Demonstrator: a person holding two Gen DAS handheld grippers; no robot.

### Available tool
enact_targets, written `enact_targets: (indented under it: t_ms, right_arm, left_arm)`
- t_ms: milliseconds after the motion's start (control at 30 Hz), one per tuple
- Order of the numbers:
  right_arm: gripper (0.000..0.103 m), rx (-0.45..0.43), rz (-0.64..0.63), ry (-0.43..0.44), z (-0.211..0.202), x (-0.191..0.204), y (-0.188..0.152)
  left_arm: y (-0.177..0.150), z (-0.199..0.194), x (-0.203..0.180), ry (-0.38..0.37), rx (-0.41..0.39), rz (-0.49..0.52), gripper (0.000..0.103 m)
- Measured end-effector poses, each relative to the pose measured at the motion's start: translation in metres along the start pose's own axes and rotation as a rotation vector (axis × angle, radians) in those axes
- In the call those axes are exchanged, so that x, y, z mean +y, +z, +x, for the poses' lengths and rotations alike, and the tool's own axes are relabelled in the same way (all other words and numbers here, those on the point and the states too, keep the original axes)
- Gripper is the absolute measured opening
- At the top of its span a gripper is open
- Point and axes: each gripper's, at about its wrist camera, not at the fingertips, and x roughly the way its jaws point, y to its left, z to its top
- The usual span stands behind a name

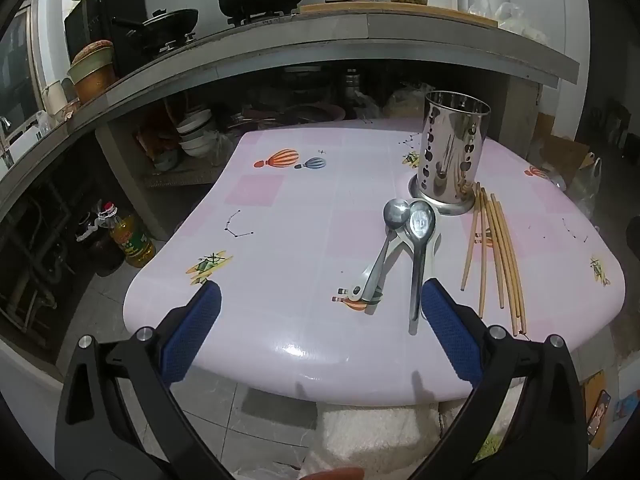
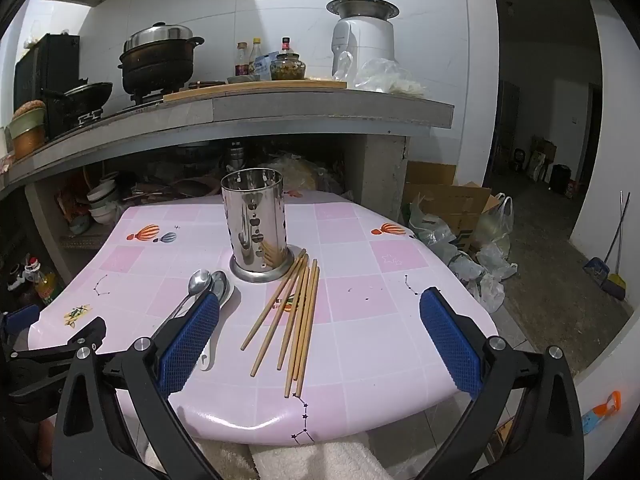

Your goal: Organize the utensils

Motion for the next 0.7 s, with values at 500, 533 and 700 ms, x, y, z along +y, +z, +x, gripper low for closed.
enact_targets:
  t_ms: [500, 533, 700]
  right_arm:
    - [0.098, 0.041, 0.017, -0.012, 0.008, -0.004, -0.002]
    - [0.098, 0.043, 0.016, -0.012, 0.009, -0.005, -0.003]
    - [0.098, 0.071, 0.019, -0.022, 0.018, -0.010, -0.011]
  left_arm:
    - [-0.007, 0.015, 0.003, -0.003, 0.076, -0.001, 0.096]
    - [-0.008, 0.017, 0.005, -0.001, 0.087, -0.005, 0.096]
    - [-0.011, 0.027, 0.005, 0.004, 0.122, -0.005, 0.096]
